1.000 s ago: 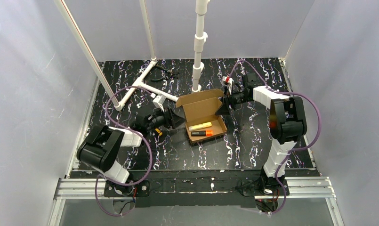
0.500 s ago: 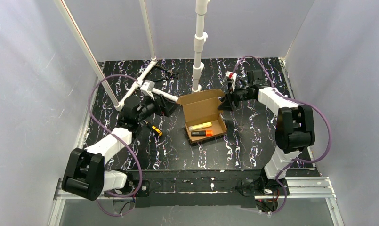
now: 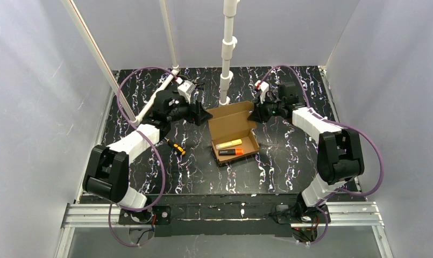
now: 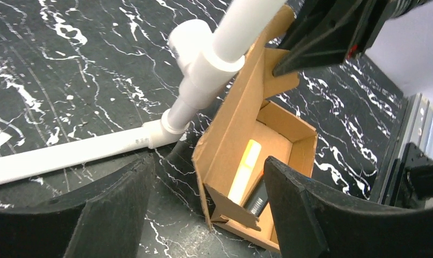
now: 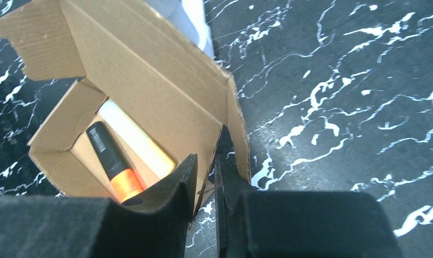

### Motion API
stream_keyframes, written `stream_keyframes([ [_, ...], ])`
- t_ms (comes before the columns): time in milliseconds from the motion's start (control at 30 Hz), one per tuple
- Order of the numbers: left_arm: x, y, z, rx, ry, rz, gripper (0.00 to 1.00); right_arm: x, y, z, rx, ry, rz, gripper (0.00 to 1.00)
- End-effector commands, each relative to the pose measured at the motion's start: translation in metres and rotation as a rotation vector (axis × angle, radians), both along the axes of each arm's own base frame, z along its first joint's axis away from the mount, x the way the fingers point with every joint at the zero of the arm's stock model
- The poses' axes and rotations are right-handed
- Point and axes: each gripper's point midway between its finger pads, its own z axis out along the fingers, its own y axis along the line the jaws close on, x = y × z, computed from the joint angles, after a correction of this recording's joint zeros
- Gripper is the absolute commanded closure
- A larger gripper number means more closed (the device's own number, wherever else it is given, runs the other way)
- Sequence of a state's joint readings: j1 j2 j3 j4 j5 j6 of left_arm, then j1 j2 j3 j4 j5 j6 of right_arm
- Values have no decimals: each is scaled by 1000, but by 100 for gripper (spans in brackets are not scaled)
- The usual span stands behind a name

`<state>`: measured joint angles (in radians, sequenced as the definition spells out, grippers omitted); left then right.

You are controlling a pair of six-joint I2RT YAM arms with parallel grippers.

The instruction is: Fold the paper box

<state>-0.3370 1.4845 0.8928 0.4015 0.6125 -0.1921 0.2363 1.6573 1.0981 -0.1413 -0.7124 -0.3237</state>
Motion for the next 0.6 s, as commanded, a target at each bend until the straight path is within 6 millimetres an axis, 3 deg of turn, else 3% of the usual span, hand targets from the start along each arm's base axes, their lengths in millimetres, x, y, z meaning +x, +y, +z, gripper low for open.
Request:
stream_keyframes([
  [0,-2,-16,7,61,-52,-72,31,18,-3,26,-8,-106,-96,74],
  [233,-10,-27,3,80,-42,-107,70,11,2,28,-15,-111,-99,75],
  [367,-18,-28,4,108,-66,-106,86,5,5,29,-11,-110,-87,75],
  [433,-23,-29,7,137,-105,-99,100,1,6,31,-7,-109,-78,73],
  [567,-35,-28,13,206,-211,-82,100,-17,5,36,-7,-108,-31,56],
])
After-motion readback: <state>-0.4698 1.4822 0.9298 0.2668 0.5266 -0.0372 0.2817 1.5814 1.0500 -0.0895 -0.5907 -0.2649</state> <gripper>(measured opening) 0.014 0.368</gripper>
